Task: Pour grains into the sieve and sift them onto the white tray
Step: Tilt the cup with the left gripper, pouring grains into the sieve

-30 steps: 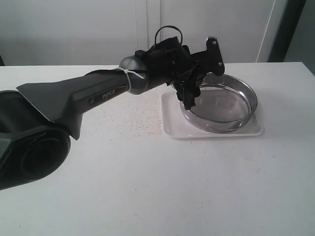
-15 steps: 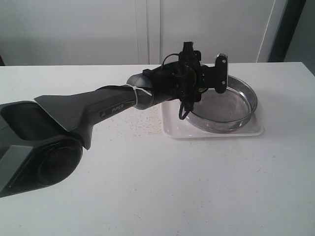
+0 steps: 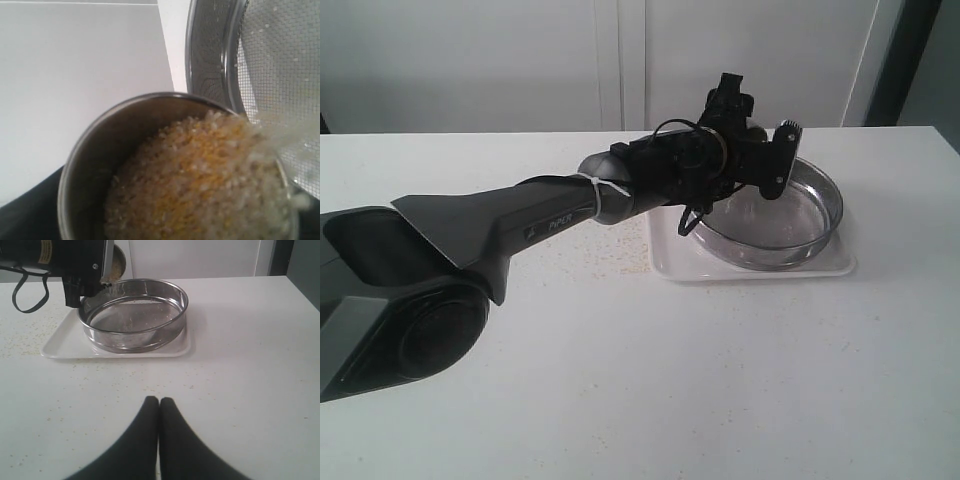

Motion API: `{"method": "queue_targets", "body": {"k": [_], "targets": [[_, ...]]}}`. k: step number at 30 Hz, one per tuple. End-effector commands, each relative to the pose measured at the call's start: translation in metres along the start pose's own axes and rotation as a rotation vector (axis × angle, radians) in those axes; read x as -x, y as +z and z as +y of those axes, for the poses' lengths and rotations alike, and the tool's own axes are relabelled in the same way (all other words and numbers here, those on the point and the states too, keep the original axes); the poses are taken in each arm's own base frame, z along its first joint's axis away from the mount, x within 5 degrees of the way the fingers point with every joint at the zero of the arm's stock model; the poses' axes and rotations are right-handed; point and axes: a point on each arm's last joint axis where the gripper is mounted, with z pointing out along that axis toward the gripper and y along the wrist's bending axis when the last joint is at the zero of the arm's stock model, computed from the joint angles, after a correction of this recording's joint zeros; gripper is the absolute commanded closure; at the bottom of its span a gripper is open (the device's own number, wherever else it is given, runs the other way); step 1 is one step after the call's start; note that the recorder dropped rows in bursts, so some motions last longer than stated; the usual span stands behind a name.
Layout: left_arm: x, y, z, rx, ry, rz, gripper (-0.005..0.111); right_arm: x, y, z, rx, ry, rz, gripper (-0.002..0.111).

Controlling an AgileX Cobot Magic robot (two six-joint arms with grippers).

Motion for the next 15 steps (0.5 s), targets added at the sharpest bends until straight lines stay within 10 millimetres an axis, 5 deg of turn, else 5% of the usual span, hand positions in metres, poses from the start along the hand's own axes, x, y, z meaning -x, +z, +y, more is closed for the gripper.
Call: {"method": "queue_targets", "body": {"k": [1,15], "targets": [[0.0023,-0.0046,0.0129,0.042,0.073,-0.022,0.107,-0.0005,0.0000,-0.0003,-0.003,-0.001,-0.008,0.108],[0.0023,-0.0046,0.0140,0.054,0.154,-0.020,0.107,-0.0005,0.0000,-0.0003,-0.003,-0.001,-0.008,0.108]]}}
